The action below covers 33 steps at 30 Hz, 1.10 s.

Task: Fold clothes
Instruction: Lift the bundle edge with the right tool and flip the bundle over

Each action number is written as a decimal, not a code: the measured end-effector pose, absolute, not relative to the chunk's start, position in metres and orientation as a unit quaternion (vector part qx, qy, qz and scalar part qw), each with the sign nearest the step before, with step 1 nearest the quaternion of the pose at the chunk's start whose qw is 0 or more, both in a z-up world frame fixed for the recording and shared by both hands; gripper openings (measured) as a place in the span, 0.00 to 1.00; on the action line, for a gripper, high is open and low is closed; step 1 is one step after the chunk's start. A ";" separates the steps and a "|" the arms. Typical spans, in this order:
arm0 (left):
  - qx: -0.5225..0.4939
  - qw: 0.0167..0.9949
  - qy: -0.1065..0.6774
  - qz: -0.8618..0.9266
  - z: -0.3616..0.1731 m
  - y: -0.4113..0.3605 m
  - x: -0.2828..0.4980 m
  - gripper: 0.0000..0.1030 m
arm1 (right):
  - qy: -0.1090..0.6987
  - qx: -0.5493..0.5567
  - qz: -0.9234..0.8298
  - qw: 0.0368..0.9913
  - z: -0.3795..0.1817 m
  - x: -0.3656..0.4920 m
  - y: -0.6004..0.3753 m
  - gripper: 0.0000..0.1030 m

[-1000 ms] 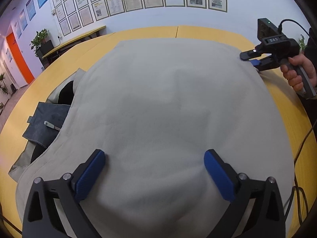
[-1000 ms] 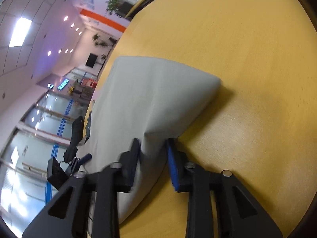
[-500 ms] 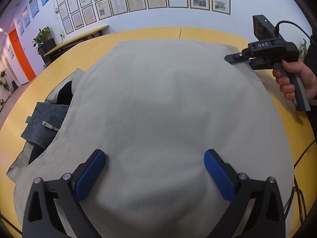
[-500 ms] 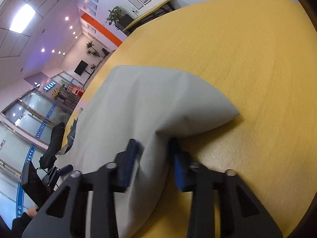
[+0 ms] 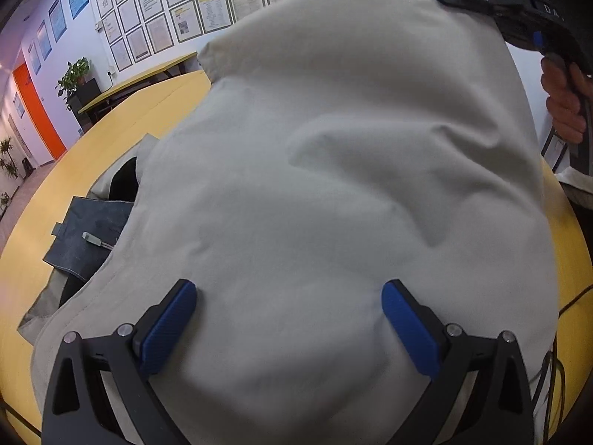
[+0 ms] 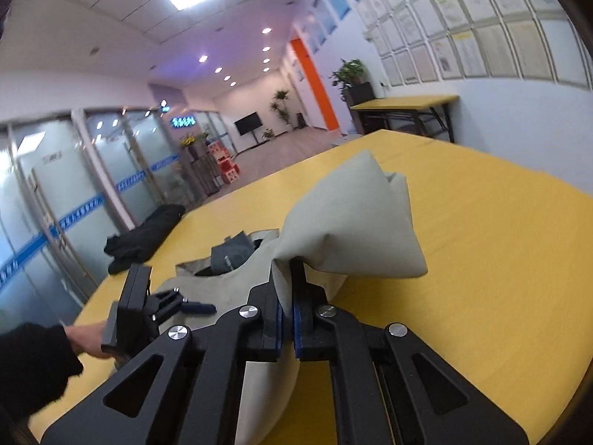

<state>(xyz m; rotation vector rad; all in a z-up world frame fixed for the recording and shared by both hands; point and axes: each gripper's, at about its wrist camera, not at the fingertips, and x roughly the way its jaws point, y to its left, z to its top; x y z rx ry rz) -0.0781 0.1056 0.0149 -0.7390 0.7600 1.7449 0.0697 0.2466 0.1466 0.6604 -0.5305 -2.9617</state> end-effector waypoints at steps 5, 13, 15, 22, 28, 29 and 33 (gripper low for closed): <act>-0.319 0.496 0.329 0.737 0.021 0.061 -0.075 0.99 | -0.126 0.223 -0.963 0.085 0.144 0.067 0.213 0.03; -0.340 0.497 0.293 0.743 0.011 0.066 -0.083 1.00 | -0.102 0.222 -0.950 0.195 0.143 0.053 0.151 0.03; -0.348 0.496 0.285 0.742 0.011 0.080 -0.084 1.00 | -0.105 0.225 -0.946 0.209 0.143 0.050 0.145 0.02; -0.358 0.480 0.289 0.747 0.015 0.123 -0.072 0.99 | -0.158 0.244 -0.935 0.206 0.139 0.038 0.173 0.02; -0.367 0.475 0.286 0.747 0.016 0.076 -0.066 1.00 | -0.185 0.234 -0.924 0.240 0.151 0.035 0.211 0.02; -0.367 0.473 0.270 0.754 0.014 0.075 -0.065 1.00 | -0.192 0.233 -0.919 0.254 0.152 0.035 0.212 0.02; -0.368 0.477 0.254 0.757 0.014 0.092 -0.066 1.00 | -0.213 0.226 -0.891 0.331 0.161 0.040 0.191 0.02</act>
